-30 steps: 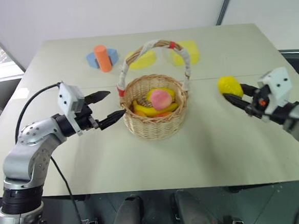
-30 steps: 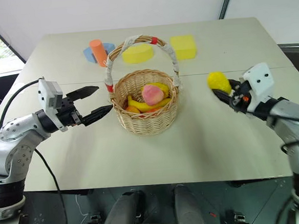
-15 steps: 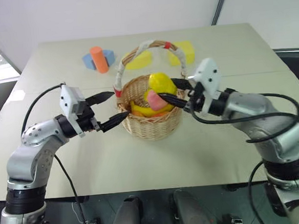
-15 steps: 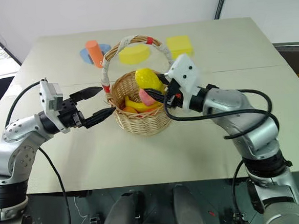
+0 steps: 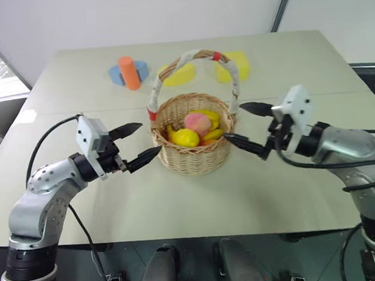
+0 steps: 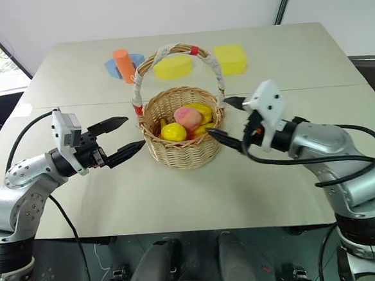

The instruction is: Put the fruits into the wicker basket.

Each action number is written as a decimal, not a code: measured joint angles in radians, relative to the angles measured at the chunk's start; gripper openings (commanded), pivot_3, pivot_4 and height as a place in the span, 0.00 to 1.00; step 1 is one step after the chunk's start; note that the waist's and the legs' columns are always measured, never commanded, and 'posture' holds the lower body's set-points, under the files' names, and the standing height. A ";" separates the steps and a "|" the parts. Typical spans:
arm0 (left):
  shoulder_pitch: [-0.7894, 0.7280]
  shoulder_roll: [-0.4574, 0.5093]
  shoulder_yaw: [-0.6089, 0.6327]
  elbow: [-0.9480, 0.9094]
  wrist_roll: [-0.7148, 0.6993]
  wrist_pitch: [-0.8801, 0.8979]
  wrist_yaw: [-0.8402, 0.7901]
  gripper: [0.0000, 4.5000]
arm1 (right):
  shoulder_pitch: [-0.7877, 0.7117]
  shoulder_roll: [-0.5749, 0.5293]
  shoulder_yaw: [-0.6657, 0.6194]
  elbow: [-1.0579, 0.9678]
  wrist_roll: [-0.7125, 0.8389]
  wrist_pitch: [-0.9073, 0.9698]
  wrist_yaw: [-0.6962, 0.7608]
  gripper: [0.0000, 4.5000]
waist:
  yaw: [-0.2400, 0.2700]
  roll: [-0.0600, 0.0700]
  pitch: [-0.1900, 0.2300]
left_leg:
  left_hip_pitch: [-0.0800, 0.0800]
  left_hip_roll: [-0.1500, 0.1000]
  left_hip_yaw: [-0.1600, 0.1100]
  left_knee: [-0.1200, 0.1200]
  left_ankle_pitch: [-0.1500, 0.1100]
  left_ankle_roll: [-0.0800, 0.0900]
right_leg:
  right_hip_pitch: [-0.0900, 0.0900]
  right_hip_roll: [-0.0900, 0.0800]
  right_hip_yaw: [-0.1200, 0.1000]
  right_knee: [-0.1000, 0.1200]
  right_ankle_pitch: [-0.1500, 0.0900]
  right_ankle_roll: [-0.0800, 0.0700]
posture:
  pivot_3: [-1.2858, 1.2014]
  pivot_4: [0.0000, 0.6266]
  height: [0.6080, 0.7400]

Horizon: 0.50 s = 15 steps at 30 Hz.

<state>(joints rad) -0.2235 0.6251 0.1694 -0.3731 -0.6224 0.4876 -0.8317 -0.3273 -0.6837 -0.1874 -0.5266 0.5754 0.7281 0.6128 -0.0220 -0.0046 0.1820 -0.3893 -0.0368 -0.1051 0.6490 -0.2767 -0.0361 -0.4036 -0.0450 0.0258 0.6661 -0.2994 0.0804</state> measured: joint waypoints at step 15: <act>-0.043 -0.048 0.000 0.025 -0.021 0.003 0.012 1.00 | -0.157 0.262 0.084 0.320 -0.128 -0.119 -0.174 0.32 | 0.008 0.000 0.000 | -0.002 -0.001 0.000 0.000 0.001 -0.002 | -0.002 -0.001 0.000 0.000 0.001 -0.001 | 0.52 0.24 1.00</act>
<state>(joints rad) -0.2668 0.5766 0.1691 -0.3478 -0.6438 0.4908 -0.8201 -0.4838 -0.4217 -0.1034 -0.2070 0.4475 0.6091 0.4389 -0.0138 -0.0044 0.1819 -0.3912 -0.0379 -0.1054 0.6488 -0.2756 -0.0379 -0.4055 -0.0460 0.0254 0.6660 -0.2989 0.0796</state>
